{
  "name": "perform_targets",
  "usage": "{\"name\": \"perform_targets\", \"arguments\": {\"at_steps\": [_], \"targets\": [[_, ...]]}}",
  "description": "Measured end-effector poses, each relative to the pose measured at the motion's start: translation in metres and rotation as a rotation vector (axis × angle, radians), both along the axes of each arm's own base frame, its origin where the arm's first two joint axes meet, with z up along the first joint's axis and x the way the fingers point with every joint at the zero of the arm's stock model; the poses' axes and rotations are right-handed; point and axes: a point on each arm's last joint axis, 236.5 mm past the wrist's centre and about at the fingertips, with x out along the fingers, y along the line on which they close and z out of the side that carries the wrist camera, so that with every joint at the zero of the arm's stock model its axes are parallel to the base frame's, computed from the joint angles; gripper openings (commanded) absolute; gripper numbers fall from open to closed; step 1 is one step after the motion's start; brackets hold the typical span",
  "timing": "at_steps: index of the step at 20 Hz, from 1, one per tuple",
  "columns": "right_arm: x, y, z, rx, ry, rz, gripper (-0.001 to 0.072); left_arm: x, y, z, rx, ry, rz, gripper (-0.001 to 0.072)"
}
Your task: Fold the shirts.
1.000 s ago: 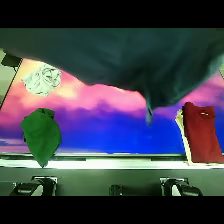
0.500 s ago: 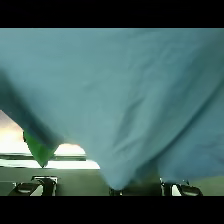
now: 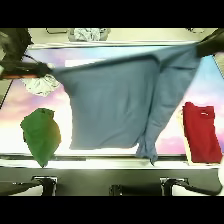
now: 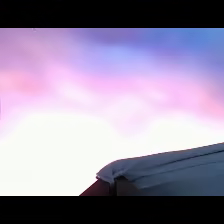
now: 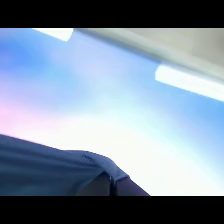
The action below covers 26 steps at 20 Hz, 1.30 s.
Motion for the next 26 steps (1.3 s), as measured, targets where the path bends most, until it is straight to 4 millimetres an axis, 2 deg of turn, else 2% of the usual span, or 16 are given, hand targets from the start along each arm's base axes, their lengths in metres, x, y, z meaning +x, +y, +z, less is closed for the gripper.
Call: {"name": "perform_targets", "arguments": {"at_steps": [2,4,6,8,9,10,11,12,15,17,19,21,23,26], "targets": [[0.035,0.002,-0.059,0.106,0.082,-0.025,0.0037,0.019,-0.001,-0.055,-0.010,0.093,0.005,0.0029],[0.061,0.010,-0.113,0.223,0.149,-0.038,0.0039,0.029,-0.003,-0.100,-0.029,0.165,0.011,0.0029],[0.076,0.023,-0.150,0.336,0.200,-0.039,0.0039,0.036,-0.007,-0.130,-0.054,0.212,0.018,0.0030],[0.080,0.035,-0.182,0.411,0.268,-0.035,0.0047,0.036,-0.014,-0.153,-0.083,0.258,0.017,0.0047],[0.080,0.038,-0.192,0.437,0.290,-0.034,0.0158,0.036,-0.018,-0.158,-0.099,0.271,0.015,0.0181],[0.079,0.041,-0.199,0.455,0.310,-0.032,0.0298,0.036,-0.022,-0.162,-0.118,0.284,0.012,0.0449],[0.078,0.043,-0.202,0.467,0.324,-0.029,0.0459,0.035,-0.024,-0.162,-0.136,0.295,0.011,0.0610],[0.075,0.044,-0.199,0.477,0.330,-0.024,0.0516,0.036,-0.023,-0.158,-0.149,0.299,0.012,0.0616],[0.055,0.030,-0.175,0.424,0.334,0.016,0.0514,0.021,-0.011,-0.144,-0.175,0.384,-0.011,0.0604],[0.026,0.008,-0.170,0.354,0.404,0.028,0.0515,-0.007,0.001,-0.145,-0.182,0.504,-0.030,0.0601],[-0.012,-0.010,-0.181,0.306,0.538,0.043,0.0515,-0.041,0.005,-0.152,-0.196,0.628,-0.053,0.0597],[-0.053,-0.019,-0.199,0.289,0.690,0.065,0.0515,-0.079,0.000,-0.167,-0.210,0.745,-0.069,0.0596],[-0.084,-0.015,-0.213,0.301,0.803,0.090,0.0515,-0.113,-0.010,-0.187,-0.215,0.829,-0.081,0.0595],[-0.119,-0.004,-0.235,0.325,0.927,0.127,0.0516,-0.149,-0.022,-0.216,-0.213,0.897,-0.088,0.0595]]}}
